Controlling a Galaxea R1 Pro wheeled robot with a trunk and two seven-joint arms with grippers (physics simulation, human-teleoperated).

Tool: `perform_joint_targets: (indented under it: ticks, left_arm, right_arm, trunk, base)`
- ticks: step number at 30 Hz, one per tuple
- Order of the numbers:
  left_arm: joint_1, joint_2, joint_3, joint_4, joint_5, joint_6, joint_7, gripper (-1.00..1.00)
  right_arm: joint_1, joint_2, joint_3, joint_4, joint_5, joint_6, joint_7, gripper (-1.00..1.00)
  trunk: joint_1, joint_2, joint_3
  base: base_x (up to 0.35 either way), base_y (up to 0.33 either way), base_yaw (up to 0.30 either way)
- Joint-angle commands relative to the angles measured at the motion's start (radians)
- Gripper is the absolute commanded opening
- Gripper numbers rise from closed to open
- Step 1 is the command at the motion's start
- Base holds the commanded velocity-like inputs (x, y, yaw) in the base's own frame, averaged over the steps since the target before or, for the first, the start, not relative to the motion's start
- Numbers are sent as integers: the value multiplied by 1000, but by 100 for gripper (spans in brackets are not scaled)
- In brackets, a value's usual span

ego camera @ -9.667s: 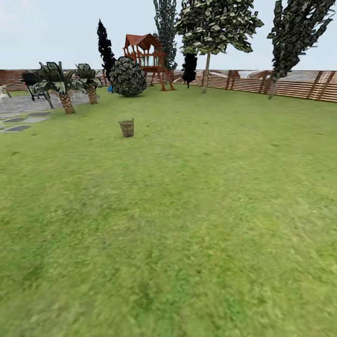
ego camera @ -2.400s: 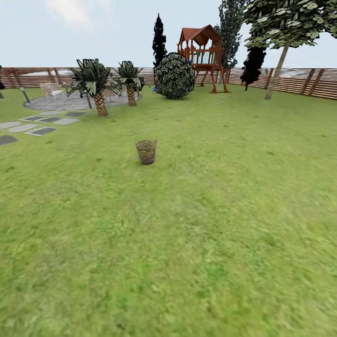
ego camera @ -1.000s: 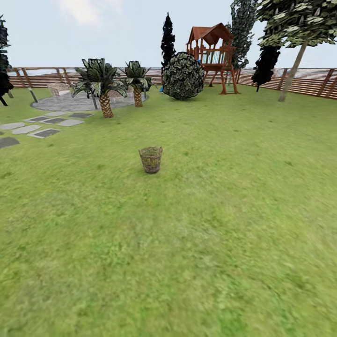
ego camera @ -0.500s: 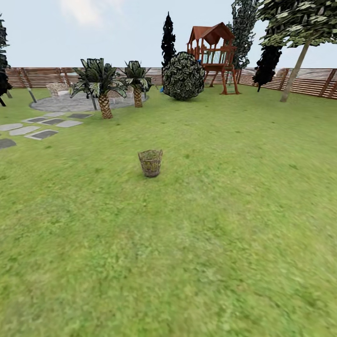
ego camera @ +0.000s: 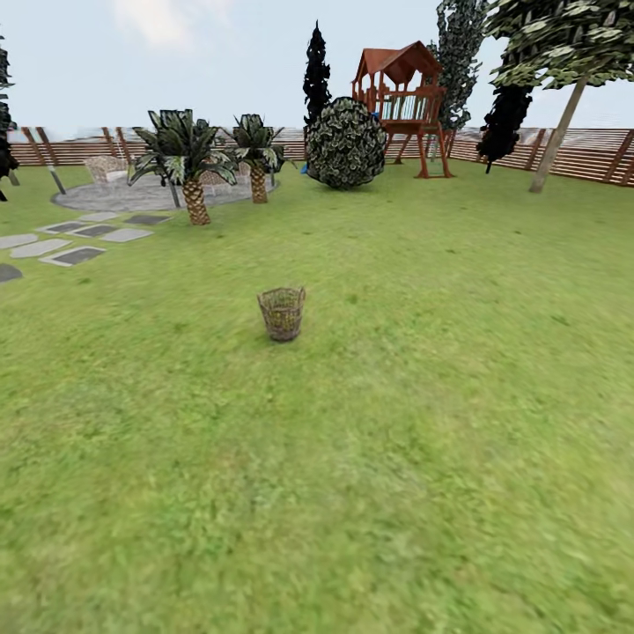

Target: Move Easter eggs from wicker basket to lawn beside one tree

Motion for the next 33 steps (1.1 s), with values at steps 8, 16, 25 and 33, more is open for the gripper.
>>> perform_joint_targets:
  ticks: [8,16,25,33]
  left_arm:
    - [-1,0,-1,1,0,-4,3,100]
    - [-1,0,-1,1,0,-4,3,100]
    - [-1,1,-1,1,0,-4,3,100]
    - [-1,0,-1,1,0,-4,3,100]
  right_arm:
    - [0,0,-5,-1,-5,-2,-1,100]
    - [0,-1,-5,0,-4,-2,-1,100]
    - [0,-1,-5,0,-5,-2,-2,100]
    - [0,-1,-5,0,-8,-1,-2,100]
  trunk:
    - [1,-2,-2]
    - [1,-2,-2]
    - [1,-2,-2]
    - [1,-2,-2]
  base:
    - [300,0,0]
    - [297,0,0]
    - [297,0,0]
    - [297,0,0]
